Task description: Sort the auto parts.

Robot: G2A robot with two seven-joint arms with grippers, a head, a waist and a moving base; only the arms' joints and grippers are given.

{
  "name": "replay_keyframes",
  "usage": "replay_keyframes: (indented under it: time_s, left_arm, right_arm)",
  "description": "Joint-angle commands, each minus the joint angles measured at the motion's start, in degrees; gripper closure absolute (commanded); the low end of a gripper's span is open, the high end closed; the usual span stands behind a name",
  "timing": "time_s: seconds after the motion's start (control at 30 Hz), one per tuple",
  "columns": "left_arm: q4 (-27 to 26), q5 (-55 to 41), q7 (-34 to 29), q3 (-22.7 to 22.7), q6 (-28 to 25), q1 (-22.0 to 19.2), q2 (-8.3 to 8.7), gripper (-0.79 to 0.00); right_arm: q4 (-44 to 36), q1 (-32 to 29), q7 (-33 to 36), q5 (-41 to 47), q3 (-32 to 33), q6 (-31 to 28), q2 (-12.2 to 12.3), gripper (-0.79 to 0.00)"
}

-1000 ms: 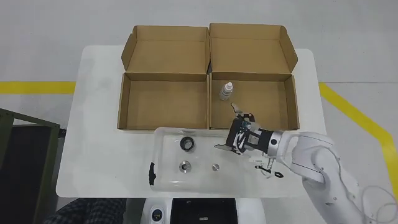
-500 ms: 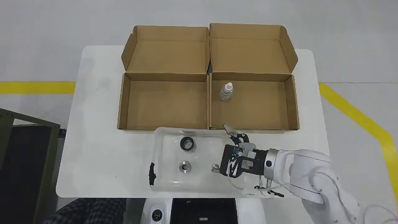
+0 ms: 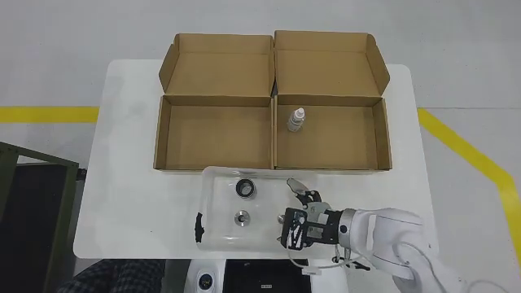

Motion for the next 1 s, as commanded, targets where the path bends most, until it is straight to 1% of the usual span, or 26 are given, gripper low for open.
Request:
replay_keyframes:
  time_s: [0.0,0.23,0.6,0.7,0.83,0.87,0.97]
  left_arm:
    - [0.0,0.0,0.0,0.0,0.0,0.0,0.00,-0.785]
    - [0.0,0.0,0.0,0.0,0.0,0.0,0.00,-0.785]
    - [0.0,0.0,0.0,0.0,0.0,0.0,0.00,-0.785]
    - [0.0,0.0,0.0,0.0,0.0,0.0,0.00,-0.785]
    - [0.0,0.0,0.0,0.0,0.0,0.0,0.00,-0.785]
    - [0.0,0.0,0.0,0.0,0.0,0.0,0.00,-0.785]
    - [0.0,0.0,0.0,0.0,0.0,0.0,0.00,-0.785]
  right_arm:
    - [0.3,0.2,0.2,-0.8,-0.6,0.3,0.0,-0.785]
    - [1.3,1.2,0.9,-3.0,-2.2,2.0,0.0,-0.785]
    - [2.7,1.5,3.0,-5.6,-3.9,2.5,0.2,-0.785]
    - [3.2,1.9,3.9,-6.3,-4.7,2.4,0.2,-0.773]
    - [3.9,2.6,5.2,-6.7,-5.9,2.9,0.1,-0.785]
    - [4.1,2.9,5.5,-6.8,-6.1,3.2,0.1,-0.776]
    - [4.7,3.5,6.3,-6.9,-6.9,3.7,0.0,-0.683]
